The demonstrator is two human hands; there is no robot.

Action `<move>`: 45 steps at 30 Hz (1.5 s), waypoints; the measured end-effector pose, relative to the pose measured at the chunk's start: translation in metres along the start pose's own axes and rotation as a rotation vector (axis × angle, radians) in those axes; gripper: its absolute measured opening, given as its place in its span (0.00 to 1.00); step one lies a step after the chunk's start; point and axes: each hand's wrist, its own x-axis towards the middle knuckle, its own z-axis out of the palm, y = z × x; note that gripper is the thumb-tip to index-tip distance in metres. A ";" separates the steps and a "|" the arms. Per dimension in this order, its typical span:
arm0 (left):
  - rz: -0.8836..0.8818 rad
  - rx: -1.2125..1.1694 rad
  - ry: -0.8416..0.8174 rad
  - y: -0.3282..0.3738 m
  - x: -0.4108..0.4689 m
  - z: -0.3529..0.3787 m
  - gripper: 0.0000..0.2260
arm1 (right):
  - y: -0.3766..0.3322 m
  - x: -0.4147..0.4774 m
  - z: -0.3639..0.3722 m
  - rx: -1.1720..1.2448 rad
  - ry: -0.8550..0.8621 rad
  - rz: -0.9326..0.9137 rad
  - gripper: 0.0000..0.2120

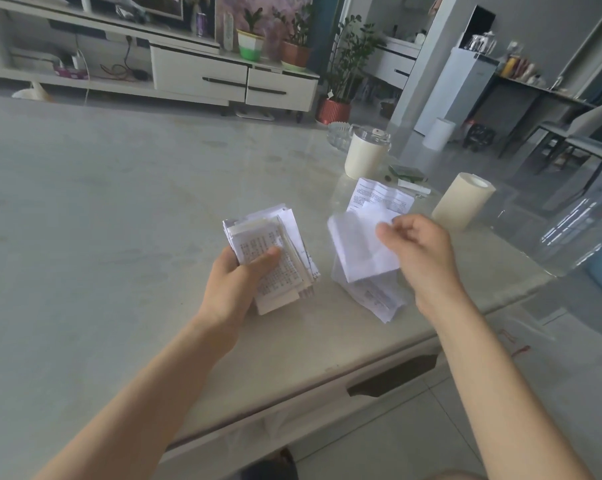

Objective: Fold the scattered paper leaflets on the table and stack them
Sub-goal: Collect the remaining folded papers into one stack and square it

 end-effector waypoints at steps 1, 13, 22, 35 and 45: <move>-0.001 -0.001 -0.006 0.000 0.000 0.000 0.08 | -0.010 -0.007 0.004 0.157 -0.027 0.030 0.04; -0.078 -0.290 -0.106 0.015 -0.004 -0.004 0.08 | -0.017 -0.021 0.039 -0.100 0.315 -0.332 0.02; -0.109 -0.291 -0.228 0.016 -0.005 -0.003 0.12 | -0.006 -0.038 0.060 -0.191 -0.210 -0.413 0.08; -0.056 -0.082 -0.208 0.006 -0.003 -0.004 0.06 | 0.013 -0.007 -0.013 -0.290 0.038 -0.192 0.05; -0.152 -0.108 -0.214 0.006 -0.003 -0.004 0.07 | 0.033 -0.006 -0.011 -0.716 -0.236 0.173 0.24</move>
